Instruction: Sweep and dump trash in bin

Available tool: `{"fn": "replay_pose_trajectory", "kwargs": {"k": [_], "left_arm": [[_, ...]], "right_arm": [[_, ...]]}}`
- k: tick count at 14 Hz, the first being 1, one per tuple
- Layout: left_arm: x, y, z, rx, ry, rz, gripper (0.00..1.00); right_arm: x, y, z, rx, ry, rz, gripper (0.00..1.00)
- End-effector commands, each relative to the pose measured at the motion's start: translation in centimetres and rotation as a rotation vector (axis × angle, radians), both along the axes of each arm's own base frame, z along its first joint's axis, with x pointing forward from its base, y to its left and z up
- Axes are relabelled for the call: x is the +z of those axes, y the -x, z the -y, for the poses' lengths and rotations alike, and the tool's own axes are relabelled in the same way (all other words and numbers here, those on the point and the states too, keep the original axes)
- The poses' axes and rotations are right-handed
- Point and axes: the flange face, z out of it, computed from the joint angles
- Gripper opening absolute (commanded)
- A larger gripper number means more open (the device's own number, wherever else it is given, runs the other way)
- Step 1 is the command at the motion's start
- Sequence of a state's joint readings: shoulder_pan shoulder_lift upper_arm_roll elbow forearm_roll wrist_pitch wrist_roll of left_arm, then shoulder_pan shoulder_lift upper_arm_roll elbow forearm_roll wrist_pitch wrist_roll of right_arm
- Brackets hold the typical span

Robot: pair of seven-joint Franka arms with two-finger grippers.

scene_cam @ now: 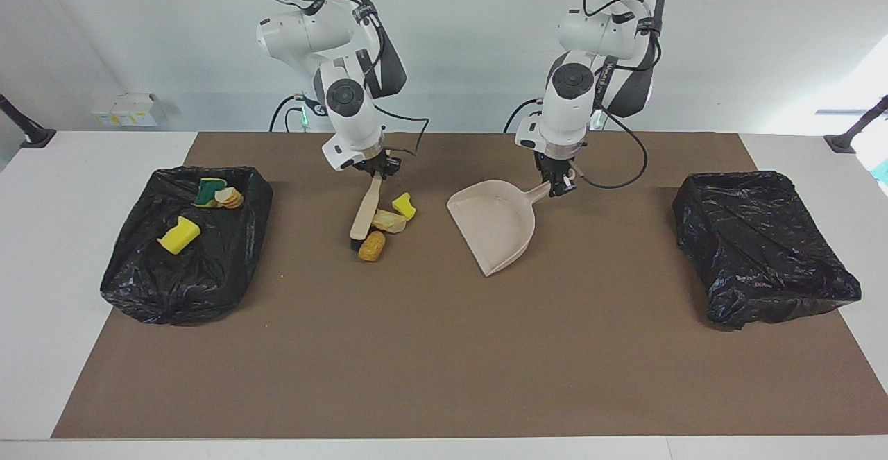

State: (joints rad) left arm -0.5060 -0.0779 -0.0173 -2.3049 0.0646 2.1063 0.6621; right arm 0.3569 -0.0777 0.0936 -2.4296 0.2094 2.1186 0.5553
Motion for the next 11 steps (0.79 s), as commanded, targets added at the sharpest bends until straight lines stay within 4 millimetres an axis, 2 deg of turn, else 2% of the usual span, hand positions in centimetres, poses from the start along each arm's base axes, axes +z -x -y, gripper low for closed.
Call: {"fn": "replay_pose_trajectory", "kwargs": {"k": [1, 7, 9, 11], "left_arm": [[-0.5, 1.1, 0.1, -0.006, 0.001, 0.008, 0.00], [-0.5, 0.9, 0.0, -0.003, 0.002, 0.009, 0.00], [-0.6, 0.9, -0.2, 0.000, 0.001, 0.007, 0.00], [-0.6, 0.8, -0.2, 0.003, 0.001, 0.007, 0.00]], "right_arm": [[-0.6, -0.7, -3.7, -0.036, -0.035, -0.020, 0.00], [1.2, -0.8, -12.6, 0.056, -0.110, -0.026, 0.00], [1.2, 0.5, -15.4, 0.117, -0.128, -0.023, 0.00], [2.1, 0.6, -17.0, 0.137, -0.216, -0.020, 0.00]]}}
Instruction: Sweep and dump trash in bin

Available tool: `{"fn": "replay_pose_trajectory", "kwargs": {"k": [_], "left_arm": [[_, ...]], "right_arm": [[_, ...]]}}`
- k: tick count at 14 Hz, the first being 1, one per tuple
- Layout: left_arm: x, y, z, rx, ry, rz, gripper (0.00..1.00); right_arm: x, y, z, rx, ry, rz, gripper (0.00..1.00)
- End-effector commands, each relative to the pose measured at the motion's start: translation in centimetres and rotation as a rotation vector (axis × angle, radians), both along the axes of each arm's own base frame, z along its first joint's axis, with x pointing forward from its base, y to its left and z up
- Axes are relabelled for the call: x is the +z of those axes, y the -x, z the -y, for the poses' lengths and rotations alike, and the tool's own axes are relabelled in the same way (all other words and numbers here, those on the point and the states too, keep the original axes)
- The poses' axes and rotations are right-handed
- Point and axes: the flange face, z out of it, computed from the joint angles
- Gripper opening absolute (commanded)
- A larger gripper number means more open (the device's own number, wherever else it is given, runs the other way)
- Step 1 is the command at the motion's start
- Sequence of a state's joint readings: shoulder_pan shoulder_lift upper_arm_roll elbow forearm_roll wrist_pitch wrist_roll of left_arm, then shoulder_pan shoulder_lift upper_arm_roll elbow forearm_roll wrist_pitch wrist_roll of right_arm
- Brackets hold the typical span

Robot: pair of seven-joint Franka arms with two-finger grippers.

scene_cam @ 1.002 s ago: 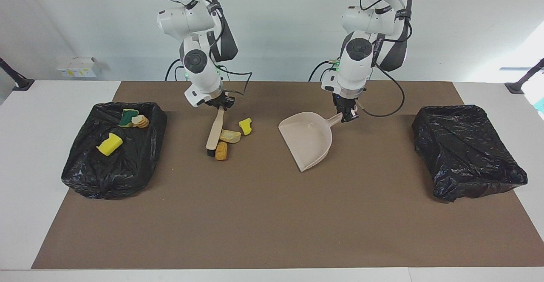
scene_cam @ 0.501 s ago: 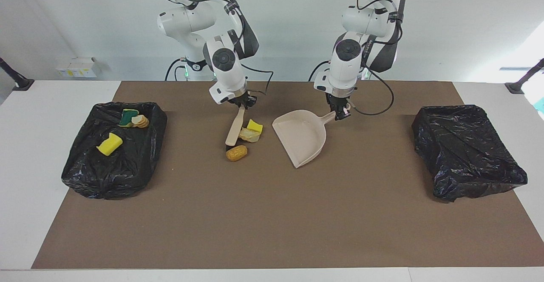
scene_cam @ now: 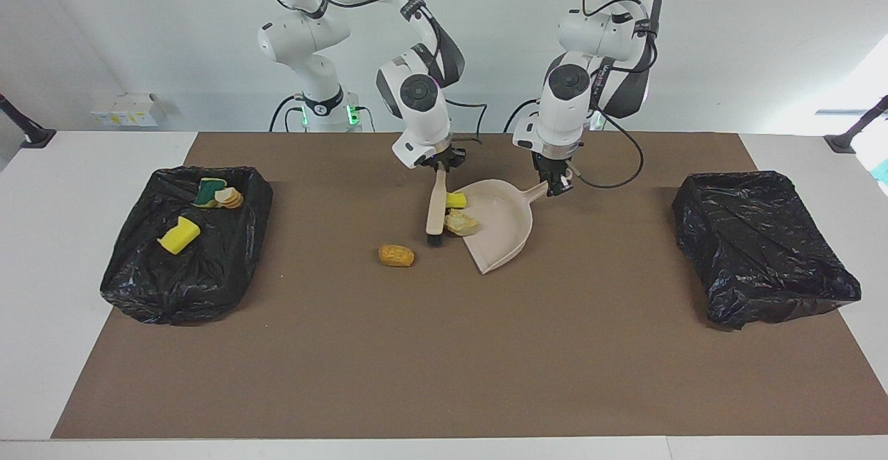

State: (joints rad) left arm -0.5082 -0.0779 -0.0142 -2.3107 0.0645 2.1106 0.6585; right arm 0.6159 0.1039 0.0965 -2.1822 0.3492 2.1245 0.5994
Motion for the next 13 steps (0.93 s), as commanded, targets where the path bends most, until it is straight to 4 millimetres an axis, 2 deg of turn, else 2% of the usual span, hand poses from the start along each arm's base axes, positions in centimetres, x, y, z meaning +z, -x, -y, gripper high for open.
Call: {"fn": "replay_pose_trajectory", "kwargs": {"k": [1, 3, 5, 9, 12, 13], "left_arm": [[-0.4, 0.7, -0.1, -0.001, 0.001, 0.008, 0.00], [-0.3, 0.7, -0.3, 0.003, 0.002, 0.010, 0.00], [-0.3, 0.4, -0.2, 0.023, 0.013, 0.027, 0.00], [-0.2, -0.2, 0.2, 0.041, 0.052, 0.085, 0.00], [-0.2, -0.3, -0.1, 0.058, 0.053, 0.084, 0.00], [-0.3, -0.4, -0.5, 0.079, 0.056, 0.073, 0.00]], "right_arm": [[1.4, -0.8, -2.6, -0.014, -0.145, -0.031, 0.00], [3.1, -1.0, -3.5, -0.017, -0.168, -0.032, 0.00], [4.5, -0.9, -2.2, -0.012, -0.154, -0.071, 0.00], [6.2, -2.9, 4.1, 0.040, 0.002, -0.073, 0.00], [5.7, -4.8, 8.3, 0.070, 0.133, -0.047, 0.00], [5.7, -5.3, 9.0, 0.078, 0.163, -0.028, 0.00]]}}
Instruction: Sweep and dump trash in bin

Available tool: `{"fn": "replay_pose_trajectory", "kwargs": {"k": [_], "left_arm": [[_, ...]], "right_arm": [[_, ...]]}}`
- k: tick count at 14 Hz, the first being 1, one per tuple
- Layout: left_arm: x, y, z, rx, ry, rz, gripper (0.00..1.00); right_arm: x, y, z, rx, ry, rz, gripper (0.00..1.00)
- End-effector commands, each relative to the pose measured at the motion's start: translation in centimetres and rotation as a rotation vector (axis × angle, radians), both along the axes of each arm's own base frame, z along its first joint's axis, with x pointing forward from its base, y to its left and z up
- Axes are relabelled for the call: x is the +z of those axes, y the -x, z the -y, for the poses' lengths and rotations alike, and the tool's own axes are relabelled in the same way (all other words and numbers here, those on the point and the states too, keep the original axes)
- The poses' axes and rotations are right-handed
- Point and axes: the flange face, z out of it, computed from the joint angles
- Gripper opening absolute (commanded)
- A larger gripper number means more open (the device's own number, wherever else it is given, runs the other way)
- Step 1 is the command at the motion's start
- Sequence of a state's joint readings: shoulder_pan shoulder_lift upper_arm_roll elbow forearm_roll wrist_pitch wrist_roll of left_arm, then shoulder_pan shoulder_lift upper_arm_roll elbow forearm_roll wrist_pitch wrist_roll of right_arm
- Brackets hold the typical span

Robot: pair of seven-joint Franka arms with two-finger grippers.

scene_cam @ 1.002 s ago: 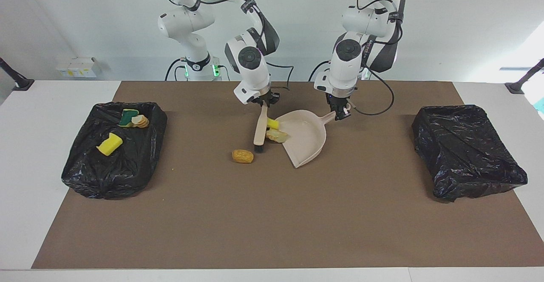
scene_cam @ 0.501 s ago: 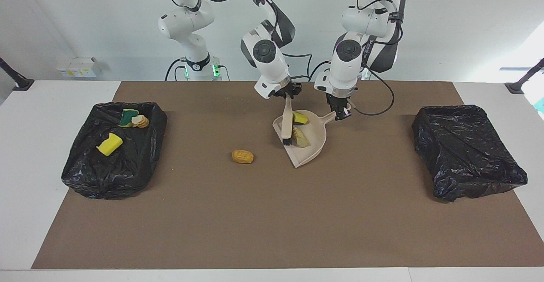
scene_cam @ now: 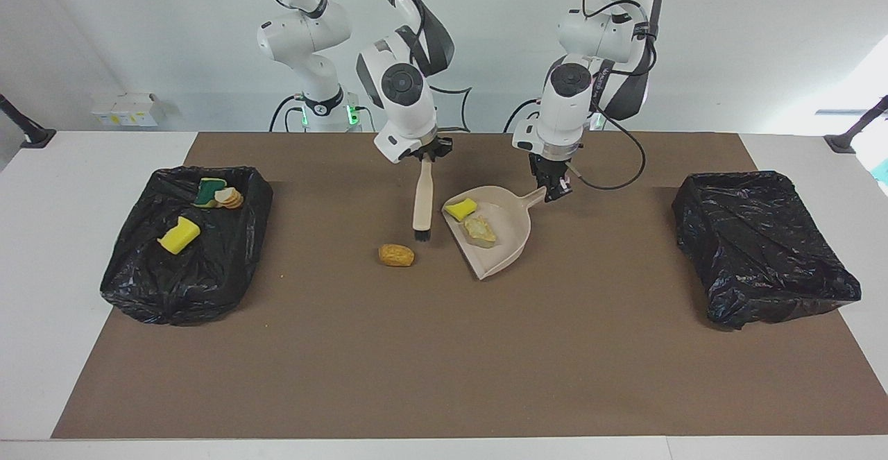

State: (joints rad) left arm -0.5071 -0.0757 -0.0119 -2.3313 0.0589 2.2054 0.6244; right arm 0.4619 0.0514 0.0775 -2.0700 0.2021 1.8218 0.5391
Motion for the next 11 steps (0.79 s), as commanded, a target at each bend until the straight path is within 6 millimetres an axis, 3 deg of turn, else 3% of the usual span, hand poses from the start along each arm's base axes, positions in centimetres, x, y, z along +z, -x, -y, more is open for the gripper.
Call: {"fn": "replay_pose_trajectory", "kwargs": {"k": [1, 5, 7, 9, 11], "left_arm": [[-0.1, 0.1, -0.7, 0.057, 0.026, 0.000, 0.00], [-0.3, 0.5, -0.7, 0.081, 0.039, -0.036, 0.00], [-0.3, 0.5, -0.7, 0.081, 0.039, -0.036, 0.00], [-0.3, 0.5, -0.7, 0.081, 0.039, -0.036, 0.00], [-0.3, 0.5, -0.7, 0.081, 0.039, -0.036, 0.00]], "right_arm": [[0.0, -0.9, 2.2, 0.046, 0.065, 0.038, 0.00], [-0.9, -4.3, 6.2, 0.054, 0.104, 0.126, 0.00], [-1.6, -5.7, 10.4, 0.144, 0.085, 0.113, 0.00], [-3.0, -5.6, 10.7, 0.214, 0.069, 0.090, 0.00], [-5.0, -5.1, 8.5, 0.264, 0.068, 0.072, 0.00]]}}
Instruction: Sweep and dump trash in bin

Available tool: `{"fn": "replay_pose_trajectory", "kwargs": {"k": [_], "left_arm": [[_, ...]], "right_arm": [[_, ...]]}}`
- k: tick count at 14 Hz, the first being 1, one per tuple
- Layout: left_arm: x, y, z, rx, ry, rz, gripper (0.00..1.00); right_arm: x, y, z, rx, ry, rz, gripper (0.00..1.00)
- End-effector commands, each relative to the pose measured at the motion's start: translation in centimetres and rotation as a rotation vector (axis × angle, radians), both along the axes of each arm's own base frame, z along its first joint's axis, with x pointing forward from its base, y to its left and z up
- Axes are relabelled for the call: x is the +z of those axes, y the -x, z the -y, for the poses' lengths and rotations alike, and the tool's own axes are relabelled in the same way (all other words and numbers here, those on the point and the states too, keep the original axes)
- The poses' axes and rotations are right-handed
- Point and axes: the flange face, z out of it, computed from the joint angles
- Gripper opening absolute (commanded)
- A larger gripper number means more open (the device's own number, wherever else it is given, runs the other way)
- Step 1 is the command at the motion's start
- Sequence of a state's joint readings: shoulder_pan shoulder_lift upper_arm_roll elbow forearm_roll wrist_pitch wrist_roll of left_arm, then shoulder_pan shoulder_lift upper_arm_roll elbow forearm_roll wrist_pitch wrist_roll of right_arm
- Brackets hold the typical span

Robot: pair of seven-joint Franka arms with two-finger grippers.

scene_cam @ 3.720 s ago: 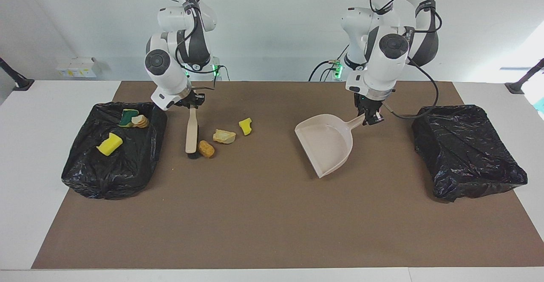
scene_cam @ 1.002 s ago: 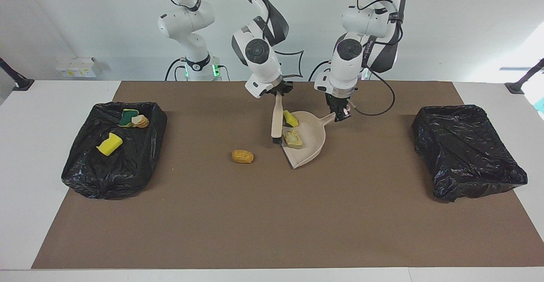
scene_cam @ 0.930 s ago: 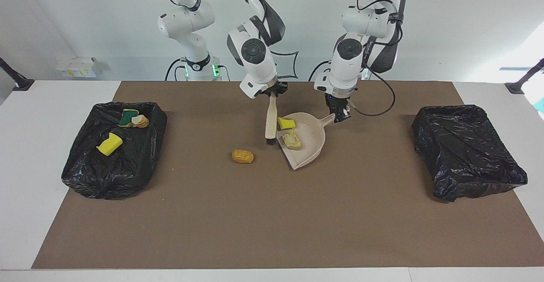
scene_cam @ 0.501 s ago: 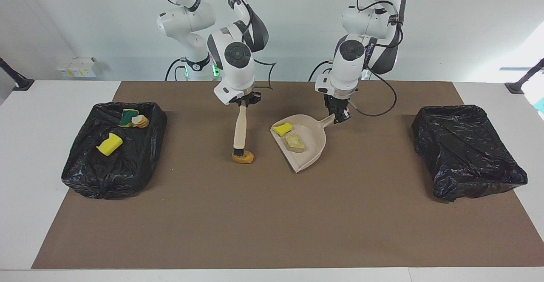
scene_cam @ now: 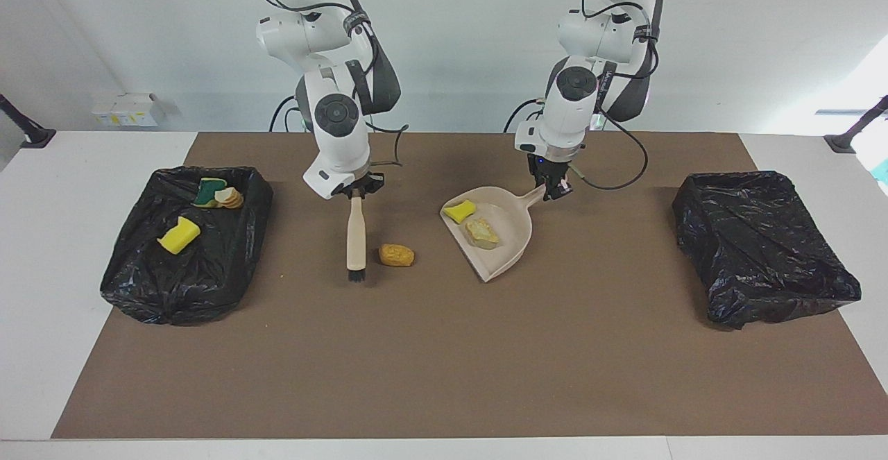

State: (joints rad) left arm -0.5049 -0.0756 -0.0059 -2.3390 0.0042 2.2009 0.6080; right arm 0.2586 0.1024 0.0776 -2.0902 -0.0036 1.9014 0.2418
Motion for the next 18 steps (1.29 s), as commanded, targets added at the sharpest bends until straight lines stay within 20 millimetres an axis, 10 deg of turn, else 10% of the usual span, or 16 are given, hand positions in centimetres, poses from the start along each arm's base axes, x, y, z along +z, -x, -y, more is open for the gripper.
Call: {"fn": "replay_pose_trajectory", "kwargs": {"k": [1, 7, 11, 18], "left_arm": [[0.1, 0.3, -0.4, 0.023, 0.008, -0.005, 0.00], [0.1, 0.2, -0.9, 0.032, 0.005, -0.012, 0.00], [0.0, 0.1, -1.0, 0.037, 0.004, -0.013, 0.00], [1.0, -1.5, -2.2, 0.292, 0.004, 0.012, 0.00]], "right_arm": [[-2.3, 1.5, -4.3, 0.119, 0.011, -0.004, 0.00], [-2.5, 7.2, -15.3, 0.333, -0.119, 0.012, 0.00], [-2.2, 6.9, -15.2, 0.511, -0.222, -0.015, 0.00], [4.7, 4.8, -9.8, 0.422, -0.217, -0.075, 0.00]]}}
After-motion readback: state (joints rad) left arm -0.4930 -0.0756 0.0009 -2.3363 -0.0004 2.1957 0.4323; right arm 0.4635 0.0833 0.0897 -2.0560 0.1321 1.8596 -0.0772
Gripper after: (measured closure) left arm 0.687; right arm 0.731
